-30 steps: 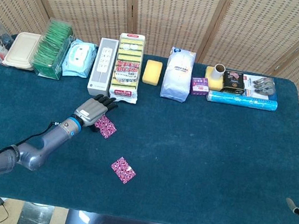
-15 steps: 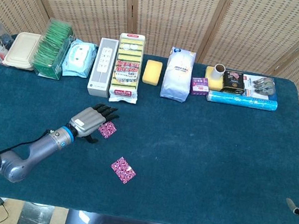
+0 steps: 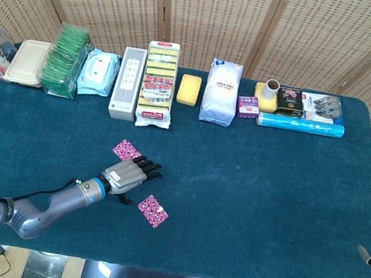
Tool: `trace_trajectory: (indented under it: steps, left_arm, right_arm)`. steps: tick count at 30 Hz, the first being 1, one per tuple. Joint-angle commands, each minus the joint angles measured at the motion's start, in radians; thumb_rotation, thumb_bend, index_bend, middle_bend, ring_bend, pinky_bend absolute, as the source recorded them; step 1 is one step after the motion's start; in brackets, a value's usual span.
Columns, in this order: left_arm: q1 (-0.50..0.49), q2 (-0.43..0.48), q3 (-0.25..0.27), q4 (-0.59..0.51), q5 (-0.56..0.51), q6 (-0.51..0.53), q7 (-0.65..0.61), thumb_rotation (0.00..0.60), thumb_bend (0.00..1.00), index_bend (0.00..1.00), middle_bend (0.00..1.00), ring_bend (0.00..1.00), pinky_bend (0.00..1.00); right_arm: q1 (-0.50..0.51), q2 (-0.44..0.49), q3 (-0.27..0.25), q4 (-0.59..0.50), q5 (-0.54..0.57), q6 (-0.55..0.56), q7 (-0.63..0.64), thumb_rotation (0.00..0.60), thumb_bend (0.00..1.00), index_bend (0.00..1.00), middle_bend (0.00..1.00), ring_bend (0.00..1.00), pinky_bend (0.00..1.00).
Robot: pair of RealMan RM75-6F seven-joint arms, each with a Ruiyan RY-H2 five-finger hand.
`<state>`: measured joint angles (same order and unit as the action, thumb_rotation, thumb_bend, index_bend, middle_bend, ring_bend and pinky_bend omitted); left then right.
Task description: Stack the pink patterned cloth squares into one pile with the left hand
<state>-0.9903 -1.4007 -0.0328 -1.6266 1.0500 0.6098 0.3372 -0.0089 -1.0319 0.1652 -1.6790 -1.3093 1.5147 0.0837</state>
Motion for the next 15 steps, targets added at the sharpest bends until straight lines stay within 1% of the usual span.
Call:
trace_trajectory:
  steps: [1, 6, 15]
  left_arm:
    - [-0.013, -0.023, 0.017, -0.016, -0.034, 0.016, 0.034, 0.6, 0.19, 0.08, 0.0, 0.0, 0.03]
    - [-0.021, -0.064, 0.039, -0.026, -0.078, 0.056, 0.09, 0.6, 0.19, 0.11, 0.0, 0.0, 0.03]
    - [-0.044, -0.127, 0.058, -0.034, -0.143, 0.118, 0.182, 0.6, 0.19, 0.14, 0.0, 0.0, 0.03]
  right_arm:
    - [0.0, 0.001, 0.0, 0.001, 0.0, -0.001, 0.004, 0.6, 0.04, 0.14, 0.05, 0.0, 0.0]
    - [-0.001, 0.005, 0.002, 0.002, 0.001, -0.002, 0.015, 0.6, 0.04, 0.14, 0.05, 0.0, 0.0]
    - [-0.003, 0.01, 0.002, 0.003, 0.0, -0.003, 0.03, 0.6, 0.04, 0.14, 0.05, 0.0, 0.0]
